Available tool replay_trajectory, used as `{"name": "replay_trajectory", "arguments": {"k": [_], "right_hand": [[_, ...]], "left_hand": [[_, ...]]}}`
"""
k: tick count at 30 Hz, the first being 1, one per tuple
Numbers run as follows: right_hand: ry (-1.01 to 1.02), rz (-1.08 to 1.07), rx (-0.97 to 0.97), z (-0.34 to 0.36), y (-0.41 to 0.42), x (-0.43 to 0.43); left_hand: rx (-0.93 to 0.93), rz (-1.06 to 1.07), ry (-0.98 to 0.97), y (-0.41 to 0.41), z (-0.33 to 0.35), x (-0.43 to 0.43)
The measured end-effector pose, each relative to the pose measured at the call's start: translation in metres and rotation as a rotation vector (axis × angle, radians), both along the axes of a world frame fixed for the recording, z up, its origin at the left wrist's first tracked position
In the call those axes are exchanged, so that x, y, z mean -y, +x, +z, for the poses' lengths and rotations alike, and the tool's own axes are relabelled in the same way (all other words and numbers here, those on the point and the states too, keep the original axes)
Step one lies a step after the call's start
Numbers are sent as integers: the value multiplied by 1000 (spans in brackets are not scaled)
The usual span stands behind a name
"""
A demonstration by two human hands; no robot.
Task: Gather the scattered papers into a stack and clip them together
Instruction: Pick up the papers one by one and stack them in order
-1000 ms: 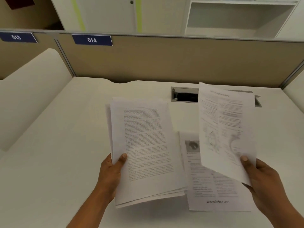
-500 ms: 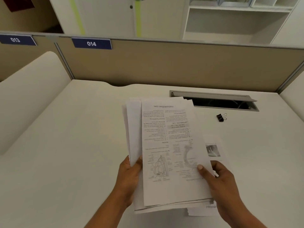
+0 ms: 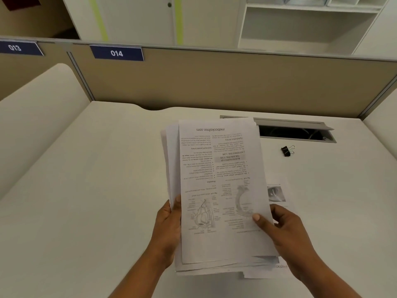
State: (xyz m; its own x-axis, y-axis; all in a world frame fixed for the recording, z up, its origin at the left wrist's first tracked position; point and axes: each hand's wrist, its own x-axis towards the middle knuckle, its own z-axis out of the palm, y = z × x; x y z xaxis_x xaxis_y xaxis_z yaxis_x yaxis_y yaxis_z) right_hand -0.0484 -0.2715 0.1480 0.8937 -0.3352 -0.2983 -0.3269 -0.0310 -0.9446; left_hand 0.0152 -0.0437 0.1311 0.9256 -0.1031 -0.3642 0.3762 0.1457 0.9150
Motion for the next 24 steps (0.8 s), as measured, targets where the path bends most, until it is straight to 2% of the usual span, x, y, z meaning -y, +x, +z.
{"name": "replay_trajectory", "arguments": {"k": [7, 13, 18, 24], "right_hand": [[-20, 32, -2, 1, 1, 9], [-93, -20, 33, -6, 0, 8], [-130, -44, 23, -5, -2, 5], [-93, -25, -26, -2, 0, 5]], "left_hand": [[3, -13, 33, 0, 2, 2], [3, -1, 20, 0, 2, 8], [39, 43, 95, -1, 0, 10], [23, 15, 14, 2, 1, 8]]}}
